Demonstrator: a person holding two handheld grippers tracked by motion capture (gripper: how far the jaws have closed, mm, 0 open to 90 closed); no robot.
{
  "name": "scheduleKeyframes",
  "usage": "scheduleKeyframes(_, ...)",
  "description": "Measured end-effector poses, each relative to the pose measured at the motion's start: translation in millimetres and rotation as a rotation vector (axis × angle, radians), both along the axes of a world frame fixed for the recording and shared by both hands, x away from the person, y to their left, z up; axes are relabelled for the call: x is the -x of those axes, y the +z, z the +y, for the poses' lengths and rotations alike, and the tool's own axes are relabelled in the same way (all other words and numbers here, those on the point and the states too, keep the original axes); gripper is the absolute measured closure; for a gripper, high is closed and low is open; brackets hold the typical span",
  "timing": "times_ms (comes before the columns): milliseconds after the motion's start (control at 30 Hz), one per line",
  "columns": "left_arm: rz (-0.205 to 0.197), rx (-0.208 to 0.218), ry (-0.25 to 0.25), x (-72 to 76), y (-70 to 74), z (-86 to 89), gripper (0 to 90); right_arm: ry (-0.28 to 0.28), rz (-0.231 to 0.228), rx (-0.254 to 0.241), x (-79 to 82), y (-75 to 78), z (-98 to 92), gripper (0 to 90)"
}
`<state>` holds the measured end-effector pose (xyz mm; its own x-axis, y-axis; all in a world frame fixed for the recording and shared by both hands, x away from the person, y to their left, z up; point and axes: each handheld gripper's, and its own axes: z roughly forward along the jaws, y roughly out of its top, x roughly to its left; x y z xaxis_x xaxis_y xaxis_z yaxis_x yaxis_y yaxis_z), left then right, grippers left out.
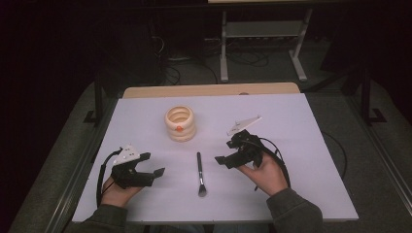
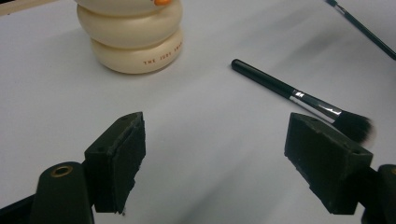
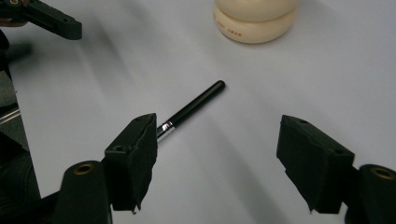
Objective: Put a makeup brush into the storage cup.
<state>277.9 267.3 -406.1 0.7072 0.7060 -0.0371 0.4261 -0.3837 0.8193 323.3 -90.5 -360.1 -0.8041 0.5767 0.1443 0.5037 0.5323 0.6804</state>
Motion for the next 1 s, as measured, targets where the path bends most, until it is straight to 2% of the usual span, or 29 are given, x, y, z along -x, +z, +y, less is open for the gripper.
scheduleKeyframes(100,0.001,0.008,0.0,-0.1,0.2,0.0,20.3,0.019,0.012,0.004,-2.2,-0.2,13.7,28.9)
scheduleKeyframes(233,-0.001,0.007,-0.002,0.1,0.3,-0.2,20.4,0.03,0.019,0.012,-4.5,-1.7,21.5,29.5)
scheduleKeyframes(267,-0.002,0.006,-0.003,0.0,0.1,-0.3,20.4,0.031,0.041,0.014,-5.6,-3.1,27.7,30.6)
scheduleKeyframes(300,-0.002,0.004,-0.004,-0.1,0.0,-0.4,20.4,0.031,0.041,0.014,-5.6,-3.1,27.7,30.6)
scheduleKeyframes(500,0.005,0.003,-0.004,0.1,-0.3,-0.2,20.5,0.038,0.068,0.043,-9.3,-11.4,40.7,34.7)
scheduleKeyframes(700,0.007,0.003,-0.008,0.5,-0.5,-0.5,20.5,0.041,0.124,0.066,-12.9,-21.4,54.5,38.4)
scheduleKeyframes(867,0.009,0.003,-0.009,0.3,-1.1,-0.8,20.5,0.048,0.137,0.079,-14.6,-27.5,61.4,40.5)
scheduleKeyframes(1000,0.011,-0.003,-0.014,0.2,-1.7,-1.4,20.6,0.049,0.176,0.092,-17.2,-37.5,69.7,43.5)
